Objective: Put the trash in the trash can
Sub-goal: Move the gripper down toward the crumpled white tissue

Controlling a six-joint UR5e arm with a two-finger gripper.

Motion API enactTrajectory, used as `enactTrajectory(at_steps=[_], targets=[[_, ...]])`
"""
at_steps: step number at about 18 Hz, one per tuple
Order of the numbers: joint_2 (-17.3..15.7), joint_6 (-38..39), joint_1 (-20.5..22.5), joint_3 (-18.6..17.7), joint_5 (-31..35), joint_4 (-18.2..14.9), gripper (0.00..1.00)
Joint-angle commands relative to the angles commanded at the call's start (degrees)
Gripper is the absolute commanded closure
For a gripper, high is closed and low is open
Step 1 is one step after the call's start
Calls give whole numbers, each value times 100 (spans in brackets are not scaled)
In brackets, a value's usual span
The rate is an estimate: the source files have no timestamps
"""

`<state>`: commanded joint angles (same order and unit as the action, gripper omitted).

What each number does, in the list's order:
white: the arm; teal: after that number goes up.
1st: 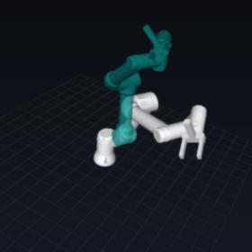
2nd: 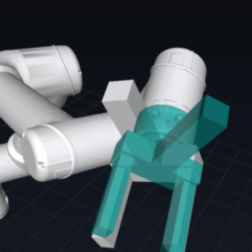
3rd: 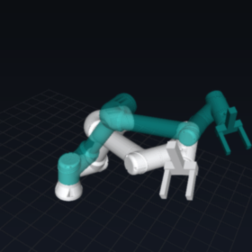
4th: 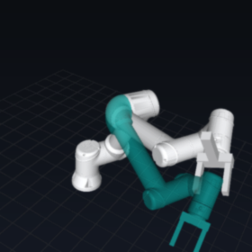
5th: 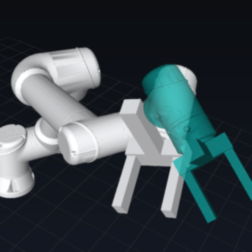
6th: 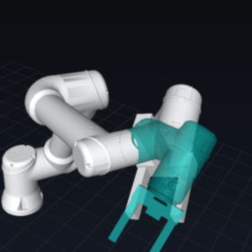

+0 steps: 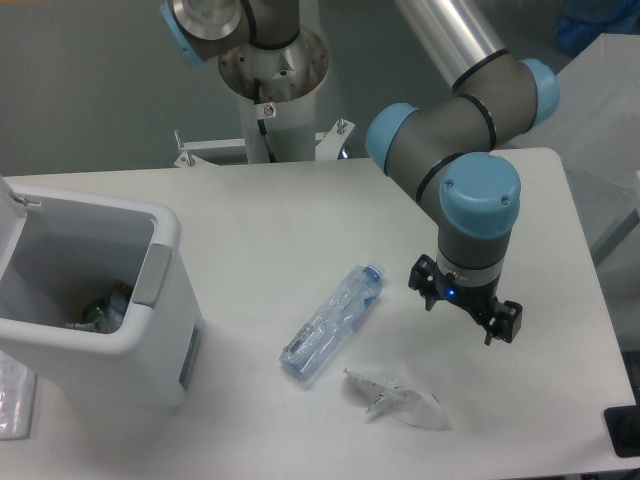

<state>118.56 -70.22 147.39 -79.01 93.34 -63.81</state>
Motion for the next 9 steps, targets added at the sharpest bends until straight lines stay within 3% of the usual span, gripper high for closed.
enactTrajectory(at_steps=[9], targets=[[18, 297, -105, -35, -18, 70, 0]])
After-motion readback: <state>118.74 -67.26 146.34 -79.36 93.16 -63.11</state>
